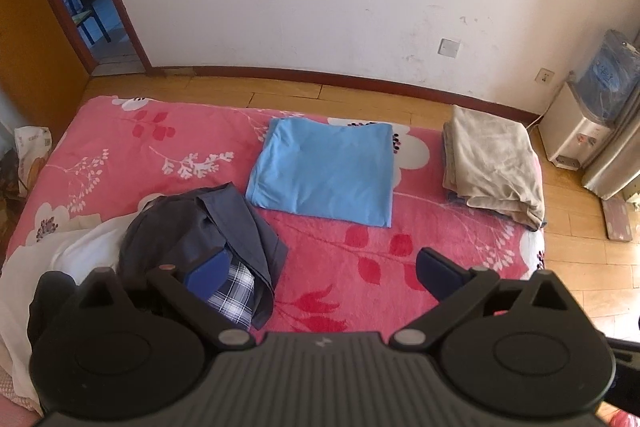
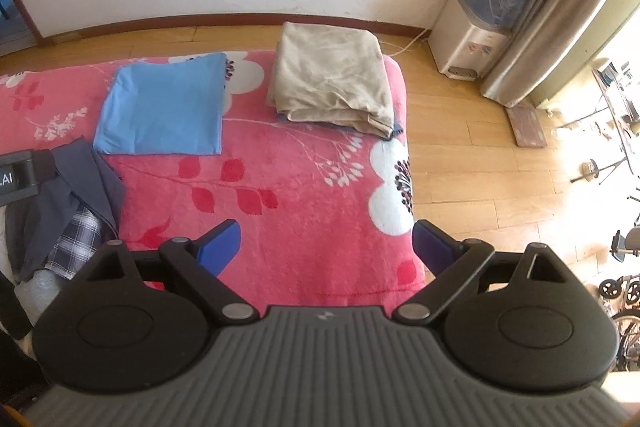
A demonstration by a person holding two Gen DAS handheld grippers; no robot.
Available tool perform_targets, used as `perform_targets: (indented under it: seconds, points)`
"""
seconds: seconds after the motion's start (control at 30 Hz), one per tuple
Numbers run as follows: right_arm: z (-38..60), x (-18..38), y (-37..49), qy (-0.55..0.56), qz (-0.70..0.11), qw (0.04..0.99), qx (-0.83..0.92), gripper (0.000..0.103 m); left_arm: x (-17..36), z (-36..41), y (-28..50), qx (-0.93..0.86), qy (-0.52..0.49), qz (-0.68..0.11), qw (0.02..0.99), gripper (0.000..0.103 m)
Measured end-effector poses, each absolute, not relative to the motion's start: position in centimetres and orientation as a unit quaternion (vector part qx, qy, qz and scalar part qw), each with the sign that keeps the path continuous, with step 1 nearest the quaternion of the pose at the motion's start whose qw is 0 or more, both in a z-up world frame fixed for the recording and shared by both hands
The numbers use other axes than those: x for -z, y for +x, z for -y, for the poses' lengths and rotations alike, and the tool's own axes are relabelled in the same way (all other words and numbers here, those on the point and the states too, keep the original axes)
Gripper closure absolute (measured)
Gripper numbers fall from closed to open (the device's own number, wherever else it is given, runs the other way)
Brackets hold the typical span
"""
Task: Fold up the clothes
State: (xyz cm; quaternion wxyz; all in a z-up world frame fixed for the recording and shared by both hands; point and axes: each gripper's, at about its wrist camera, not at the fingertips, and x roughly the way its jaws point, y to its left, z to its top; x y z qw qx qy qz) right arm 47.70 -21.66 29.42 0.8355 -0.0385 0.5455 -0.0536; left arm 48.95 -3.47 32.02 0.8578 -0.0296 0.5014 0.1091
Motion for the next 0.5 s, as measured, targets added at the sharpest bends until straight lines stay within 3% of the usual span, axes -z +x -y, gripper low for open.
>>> perform_targets:
  seconds: [0.5]
  points:
    - [22.7,-29.9,47.2,-0.038,-0.536,0.841,0.06,0.01,-32.6,4.6,49.3,-0.115,-0.018,-0.486,0.866,0.003]
